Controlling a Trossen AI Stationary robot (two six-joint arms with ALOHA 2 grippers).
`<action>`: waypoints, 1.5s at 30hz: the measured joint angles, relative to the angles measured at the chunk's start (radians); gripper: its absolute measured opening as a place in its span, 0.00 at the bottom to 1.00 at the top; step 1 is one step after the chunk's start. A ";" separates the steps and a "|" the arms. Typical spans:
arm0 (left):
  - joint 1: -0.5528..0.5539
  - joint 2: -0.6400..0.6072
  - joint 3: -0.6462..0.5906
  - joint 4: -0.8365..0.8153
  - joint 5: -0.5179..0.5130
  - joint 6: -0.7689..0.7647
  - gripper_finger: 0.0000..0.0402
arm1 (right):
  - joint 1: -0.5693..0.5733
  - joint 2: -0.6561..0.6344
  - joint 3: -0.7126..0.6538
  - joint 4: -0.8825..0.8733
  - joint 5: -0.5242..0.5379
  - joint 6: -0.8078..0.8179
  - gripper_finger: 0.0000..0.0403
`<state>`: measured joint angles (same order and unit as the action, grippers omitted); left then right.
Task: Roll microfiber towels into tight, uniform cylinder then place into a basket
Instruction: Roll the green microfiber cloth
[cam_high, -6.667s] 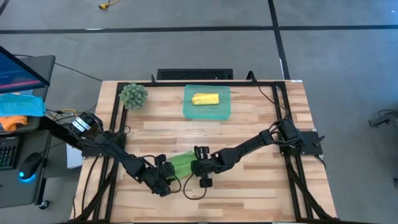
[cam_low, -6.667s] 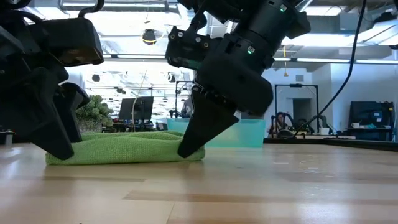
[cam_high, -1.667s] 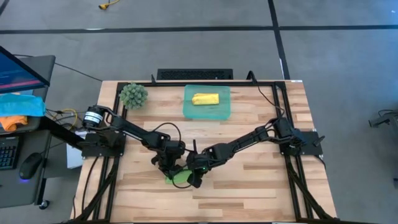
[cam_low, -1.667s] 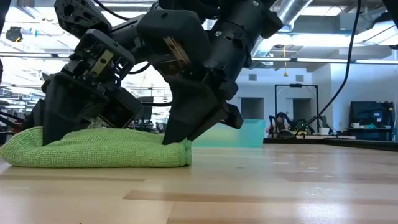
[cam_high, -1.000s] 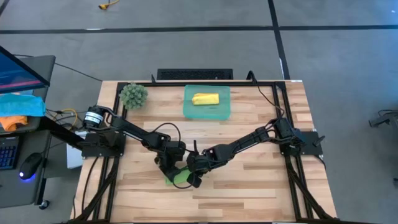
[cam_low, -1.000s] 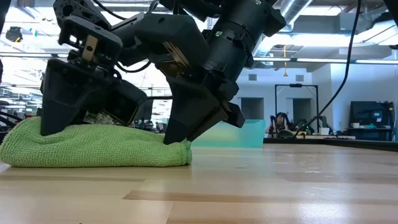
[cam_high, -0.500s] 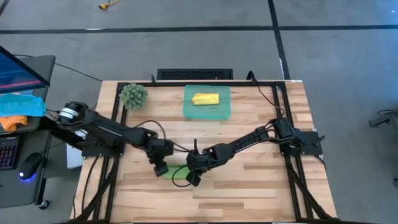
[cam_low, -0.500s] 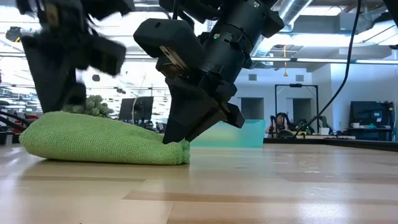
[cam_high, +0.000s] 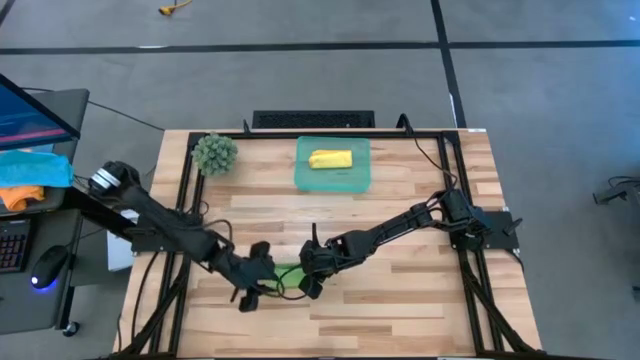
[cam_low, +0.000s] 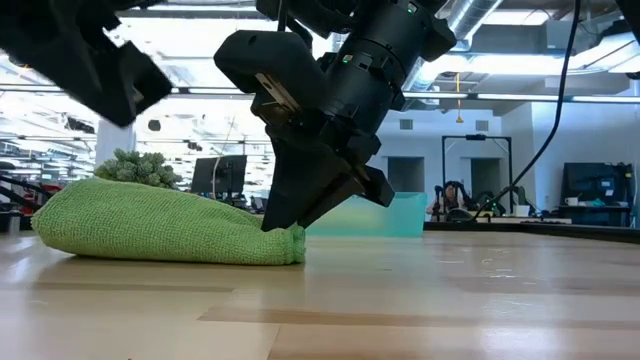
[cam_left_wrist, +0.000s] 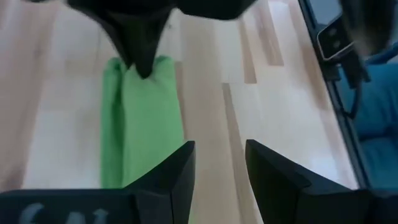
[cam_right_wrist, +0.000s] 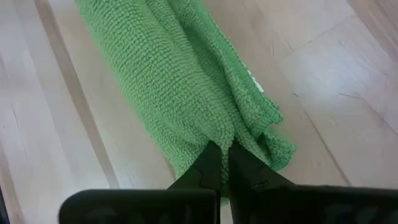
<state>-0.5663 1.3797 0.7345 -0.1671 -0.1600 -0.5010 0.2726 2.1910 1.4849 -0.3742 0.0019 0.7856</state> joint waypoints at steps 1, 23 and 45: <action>-0.002 0.026 0.000 0.024 0.000 0.013 0.33 | 0.000 0.000 0.000 -0.001 -0.002 0.000 0.06; 0.040 0.241 0.005 -0.022 -0.060 -0.195 0.33 | 0.006 0.002 0.000 0.008 0.003 -0.030 0.11; 0.040 0.240 0.003 -0.131 -0.011 -0.402 0.24 | -0.015 -0.025 -0.005 0.062 -0.101 -0.085 0.24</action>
<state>-0.5259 1.6199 0.7375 -0.2981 -0.1707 -0.9031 0.2573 2.1657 1.4800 -0.3119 -0.0993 0.7007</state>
